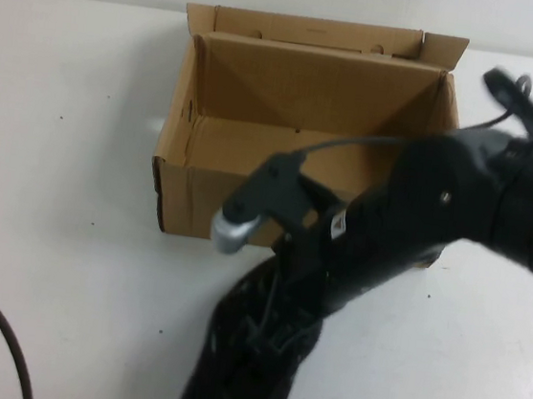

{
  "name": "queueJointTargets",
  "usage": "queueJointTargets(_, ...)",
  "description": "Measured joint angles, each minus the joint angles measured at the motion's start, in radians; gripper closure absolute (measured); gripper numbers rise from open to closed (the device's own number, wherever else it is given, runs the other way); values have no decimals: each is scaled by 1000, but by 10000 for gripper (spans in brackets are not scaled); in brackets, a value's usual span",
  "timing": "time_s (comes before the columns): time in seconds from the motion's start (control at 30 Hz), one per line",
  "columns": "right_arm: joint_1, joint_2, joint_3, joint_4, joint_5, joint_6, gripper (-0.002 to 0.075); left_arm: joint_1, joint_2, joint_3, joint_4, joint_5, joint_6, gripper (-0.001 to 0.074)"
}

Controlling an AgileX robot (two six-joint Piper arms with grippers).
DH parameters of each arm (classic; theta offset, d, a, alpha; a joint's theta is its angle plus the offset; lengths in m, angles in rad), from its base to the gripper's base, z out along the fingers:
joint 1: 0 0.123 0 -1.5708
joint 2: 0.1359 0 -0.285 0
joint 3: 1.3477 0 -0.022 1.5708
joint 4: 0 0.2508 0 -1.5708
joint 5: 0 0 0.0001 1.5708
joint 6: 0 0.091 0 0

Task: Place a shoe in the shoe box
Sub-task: Pick up the shoe from the table

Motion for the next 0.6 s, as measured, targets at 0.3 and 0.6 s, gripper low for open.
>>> queueJointTargets(0.3, 0, -44, -226, 156, 171, 0, 727, 0, 1, -26, -238, -11, 299, 671)
queueJointTargets(0.6, 0, -46, -431, 179, 166, 0, 727, 0, 2, -81, -531, -99, 612, 281)
